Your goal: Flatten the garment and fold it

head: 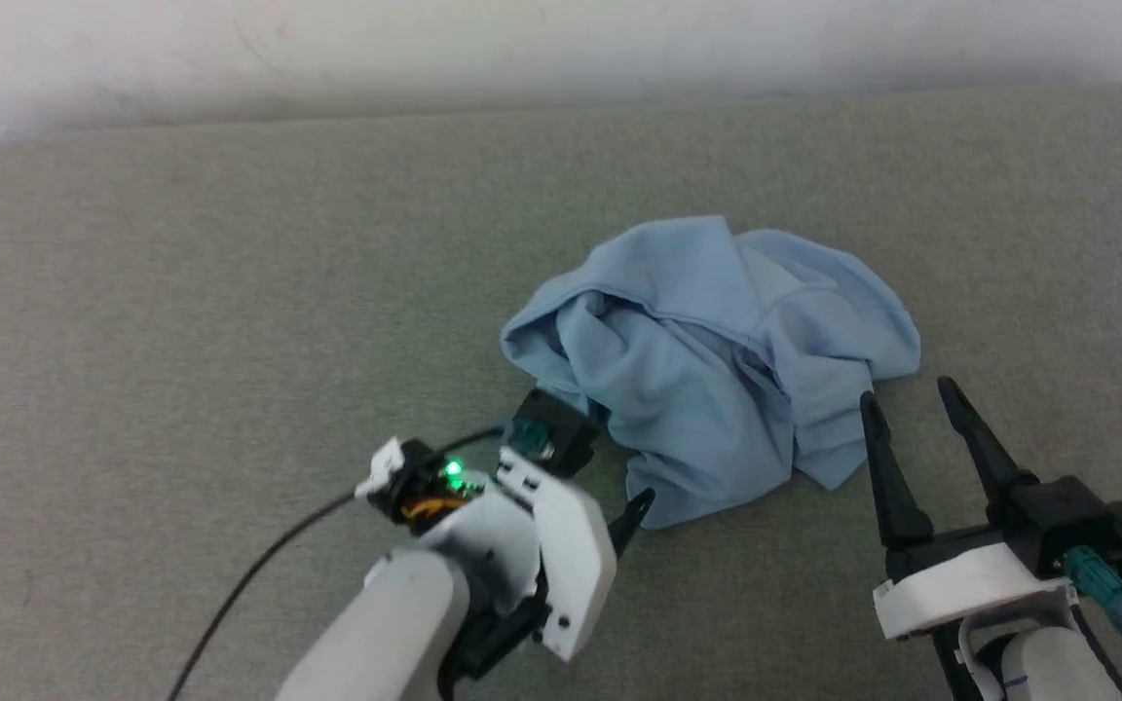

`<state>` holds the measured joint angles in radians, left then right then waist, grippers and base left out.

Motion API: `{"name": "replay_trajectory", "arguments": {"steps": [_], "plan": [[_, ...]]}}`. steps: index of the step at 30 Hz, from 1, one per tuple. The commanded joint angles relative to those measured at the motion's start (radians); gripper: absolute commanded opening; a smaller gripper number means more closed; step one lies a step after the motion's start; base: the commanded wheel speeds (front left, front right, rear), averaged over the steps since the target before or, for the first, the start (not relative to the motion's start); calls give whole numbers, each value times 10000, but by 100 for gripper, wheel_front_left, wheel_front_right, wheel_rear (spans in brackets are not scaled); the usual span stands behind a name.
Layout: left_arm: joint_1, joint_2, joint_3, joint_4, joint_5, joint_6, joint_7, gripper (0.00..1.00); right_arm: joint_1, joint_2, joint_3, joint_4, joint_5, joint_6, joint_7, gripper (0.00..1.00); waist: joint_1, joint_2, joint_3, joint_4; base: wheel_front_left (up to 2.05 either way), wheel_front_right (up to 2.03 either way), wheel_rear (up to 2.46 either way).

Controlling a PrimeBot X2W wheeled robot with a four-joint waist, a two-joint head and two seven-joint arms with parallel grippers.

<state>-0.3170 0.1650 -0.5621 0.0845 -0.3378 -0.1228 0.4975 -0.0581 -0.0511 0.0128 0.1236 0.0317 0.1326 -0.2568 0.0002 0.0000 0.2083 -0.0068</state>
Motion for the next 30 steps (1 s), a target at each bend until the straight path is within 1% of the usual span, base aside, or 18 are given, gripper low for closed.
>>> {"name": "replay_trajectory", "arguments": {"steps": [1, 6, 11, 12, 13, 16, 19, 23, 24, 27, 30], "plan": [[-516, 30, -120, 36, -289, -60, 700, 100, -188, 9, 21, -74, -3, -19, -49, 100, -2, 0, 745, -562, 0, 0, 0], [-1304, 166, -268, 223, -706, -67, 2148, 100, -381, 9, 79, -126, 77, -19, -49, 100, -2, 0, 1199, -840, 0, 0, 0], [-1531, 202, -448, 457, -949, -70, 2613, 100, -519, 9, 77, -160, 165, -19, -49, 100, -2, 0, 1460, -931, 0, 0, 0], [-1530, 216, -456, 528, -971, -70, 2605, 34, -535, 9, 75, -161, 167, -19, -49, 100, -2, 0, 1481, -928, 0, 0, 0], [-1520, 225, -457, 582, -988, -71, 2546, 0, -545, 9, 67, -157, 169, -19, -49, 100, -2, 0, 1490, -915, 0, 0, 0], [-1379, 289, -495, 673, -1097, -72, 2348, 0, -574, 9, -9, -99, 162, -19, -49, 100, -2, 0, 1391, -797, 0, 0, 0], [-1091, 409, -375, 567, -1165, -19, 1954, 0, -537, 9, -100, -18, 106, -19, -49, 100, -2, 0, 1071, -603, 0, 0, 0], [-350, 725, 125, -45, -1275, 400, 1241, 0, -412, 9, -216, 99, 39, -19, -49, 100, -2, 0, 505, -303, 0, 0, 0], [-350, 725, 125, -45, -1275, 400, 1241, 0, -412, 9, -216, 99, 39, -19, -49, 100, -2, 0, 505, -303, 0, 0, 0], [374, 1056, 779, -787, -1411, 899, 631, 0, -267, 9, -309, 182, 3, -19, -49, 100, -2, 0, 59, -17, 0, 0, 0], [1133, 1514, 1673, -1527, -1500, 1525, 44, 0, -97, 9, -323, 269, -31, -19, -49, 100, -2, 0, -331, 275, 0, 0, 0]]}}
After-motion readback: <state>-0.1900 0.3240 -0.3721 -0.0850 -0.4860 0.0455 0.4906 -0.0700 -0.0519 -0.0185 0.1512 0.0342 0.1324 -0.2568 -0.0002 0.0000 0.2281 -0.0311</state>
